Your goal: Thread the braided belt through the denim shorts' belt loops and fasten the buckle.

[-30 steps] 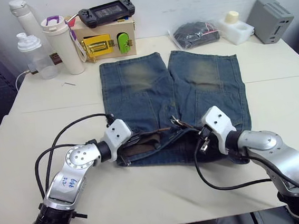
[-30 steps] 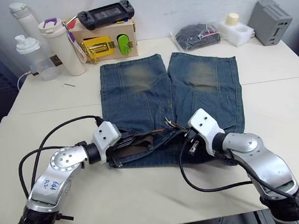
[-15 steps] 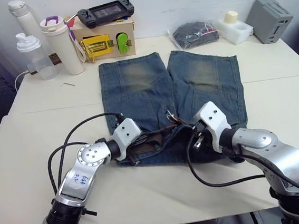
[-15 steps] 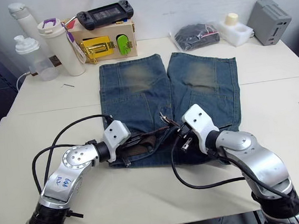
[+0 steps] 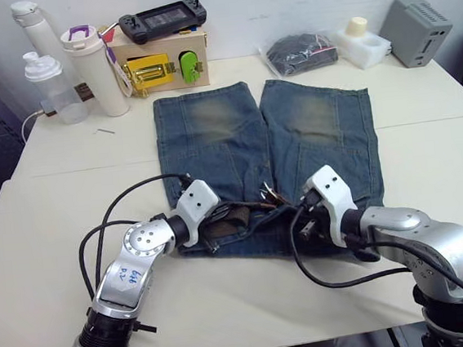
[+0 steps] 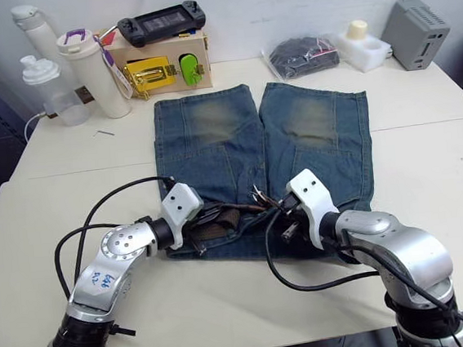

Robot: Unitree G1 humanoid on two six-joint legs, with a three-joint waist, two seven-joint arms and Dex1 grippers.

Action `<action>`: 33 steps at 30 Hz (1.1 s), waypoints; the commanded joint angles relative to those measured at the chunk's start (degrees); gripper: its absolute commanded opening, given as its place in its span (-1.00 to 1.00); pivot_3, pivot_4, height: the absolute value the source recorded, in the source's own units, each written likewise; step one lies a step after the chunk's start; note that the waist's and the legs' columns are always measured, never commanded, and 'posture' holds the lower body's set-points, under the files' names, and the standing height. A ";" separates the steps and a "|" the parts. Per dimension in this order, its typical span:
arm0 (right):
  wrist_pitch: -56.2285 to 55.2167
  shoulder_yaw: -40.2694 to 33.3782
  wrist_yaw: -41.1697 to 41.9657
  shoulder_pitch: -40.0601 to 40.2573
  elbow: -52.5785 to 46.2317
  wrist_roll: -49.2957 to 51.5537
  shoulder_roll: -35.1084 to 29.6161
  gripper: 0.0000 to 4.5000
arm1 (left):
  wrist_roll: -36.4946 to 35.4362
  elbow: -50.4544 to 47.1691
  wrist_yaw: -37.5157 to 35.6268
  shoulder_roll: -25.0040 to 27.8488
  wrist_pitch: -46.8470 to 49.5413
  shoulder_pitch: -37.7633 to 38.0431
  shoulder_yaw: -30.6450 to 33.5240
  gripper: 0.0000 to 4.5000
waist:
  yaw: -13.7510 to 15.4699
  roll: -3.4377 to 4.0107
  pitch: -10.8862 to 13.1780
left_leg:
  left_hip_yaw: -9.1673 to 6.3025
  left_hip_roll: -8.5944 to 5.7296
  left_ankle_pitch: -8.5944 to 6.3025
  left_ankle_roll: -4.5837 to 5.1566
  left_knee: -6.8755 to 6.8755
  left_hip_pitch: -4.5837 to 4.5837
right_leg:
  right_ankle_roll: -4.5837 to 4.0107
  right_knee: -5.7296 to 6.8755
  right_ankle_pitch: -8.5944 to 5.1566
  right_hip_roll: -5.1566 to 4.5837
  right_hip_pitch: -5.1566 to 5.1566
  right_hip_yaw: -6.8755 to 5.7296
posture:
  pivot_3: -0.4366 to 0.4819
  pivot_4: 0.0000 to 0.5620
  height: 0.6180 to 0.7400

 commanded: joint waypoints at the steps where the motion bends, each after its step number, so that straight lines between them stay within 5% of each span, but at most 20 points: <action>1: 1.21 -0.11 1.37 0.23 -2.60 3.65 0.18 -0.97 | -0.03 -0.42 0.97 -0.62 0.45 -0.35 0.29 -1.00 | -0.19 0.00 0.00 | 0.00 0.00 0.00 0.00 -0.01 0.01 | 0.00 0.00 0.00 0.00 0.01 0.00 | -0.05 -0.47 -0.55; 14: -0.22 -4.30 0.61 0.95 1.43 5.35 -1.91 -0.97 | -3.95 -1.57 1.15 -1.62 1.56 -0.95 5.19 -1.00 | -0.29 0.00 0.00 | 0.00 0.00 0.01 0.02 -0.09 0.10 | 0.00 -0.11 0.00 -0.01 0.12 -0.01 | -0.05 -0.47 -0.55; 24: 9.27 -22.28 -5.11 -6.33 7.19 13.02 17.87 -0.97 | -10.47 -4.78 0.26 -3.23 -0.69 0.57 8.91 -1.00 | -1.07 -0.02 -0.01 | 0.09 0.01 0.03 -0.02 -0.37 0.32 | 0.01 -0.11 0.01 -0.02 0.15 -0.02 | -0.05 -0.47 -0.55; 31: 12.15 -37.22 -26.09 -4.44 6.94 16.14 42.92 -0.97 | -10.33 -4.71 1.31 -3.69 -0.55 0.29 8.66 -1.00 | -2.05 0.17 0.05 | -0.06 0.01 0.01 -0.04 -0.79 1.01 | 0.01 -0.08 0.01 0.07 0.66 -0.04 | -0.05 -0.47 -0.55; 33: 12.15 -38.39 -30.79 -2.64 7.45 19.76 45.60 -0.97 | -10.36 -4.60 1.31 -3.64 -0.57 0.25 8.54 -1.00 | -1.91 0.21 0.03 | 0.01 -0.15 0.02 -0.03 -0.82 1.08 | 0.00 0.11 0.02 0.12 0.55 -0.05 | -0.05 -0.47 -0.55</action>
